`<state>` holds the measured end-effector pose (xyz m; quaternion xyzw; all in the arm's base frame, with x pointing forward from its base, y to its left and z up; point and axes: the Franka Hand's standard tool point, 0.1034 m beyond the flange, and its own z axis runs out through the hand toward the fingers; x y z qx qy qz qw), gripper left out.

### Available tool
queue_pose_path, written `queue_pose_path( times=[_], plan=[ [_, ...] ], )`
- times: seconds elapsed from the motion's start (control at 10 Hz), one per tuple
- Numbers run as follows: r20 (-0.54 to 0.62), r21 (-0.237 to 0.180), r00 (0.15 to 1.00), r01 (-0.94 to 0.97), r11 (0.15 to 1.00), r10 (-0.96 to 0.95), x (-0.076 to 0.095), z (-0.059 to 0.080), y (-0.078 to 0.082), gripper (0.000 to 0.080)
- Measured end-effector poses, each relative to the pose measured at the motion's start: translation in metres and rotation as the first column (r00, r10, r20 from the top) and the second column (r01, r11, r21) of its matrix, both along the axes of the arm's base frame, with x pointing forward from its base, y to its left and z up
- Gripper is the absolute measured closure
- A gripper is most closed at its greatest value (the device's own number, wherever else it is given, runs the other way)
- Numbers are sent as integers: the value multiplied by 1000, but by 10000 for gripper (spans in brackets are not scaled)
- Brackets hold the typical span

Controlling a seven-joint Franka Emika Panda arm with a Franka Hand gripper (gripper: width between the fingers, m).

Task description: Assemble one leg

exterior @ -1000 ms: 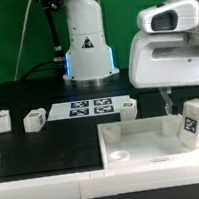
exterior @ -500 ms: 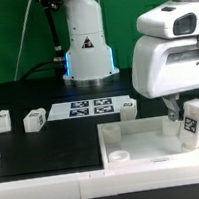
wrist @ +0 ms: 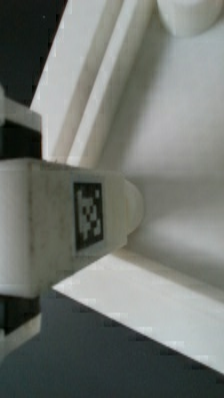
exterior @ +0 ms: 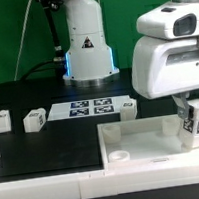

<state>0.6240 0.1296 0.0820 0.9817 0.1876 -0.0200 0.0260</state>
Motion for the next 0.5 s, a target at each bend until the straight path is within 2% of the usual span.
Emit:
queue_pose_path(
  times=[0.3, 0.5],
  plan=[
    [11, 1, 998, 70, 998, -70, 2, 0, -5, 508],
    [19, 19, 928, 372, 928, -373, 3, 0, -7, 508]
  ],
)
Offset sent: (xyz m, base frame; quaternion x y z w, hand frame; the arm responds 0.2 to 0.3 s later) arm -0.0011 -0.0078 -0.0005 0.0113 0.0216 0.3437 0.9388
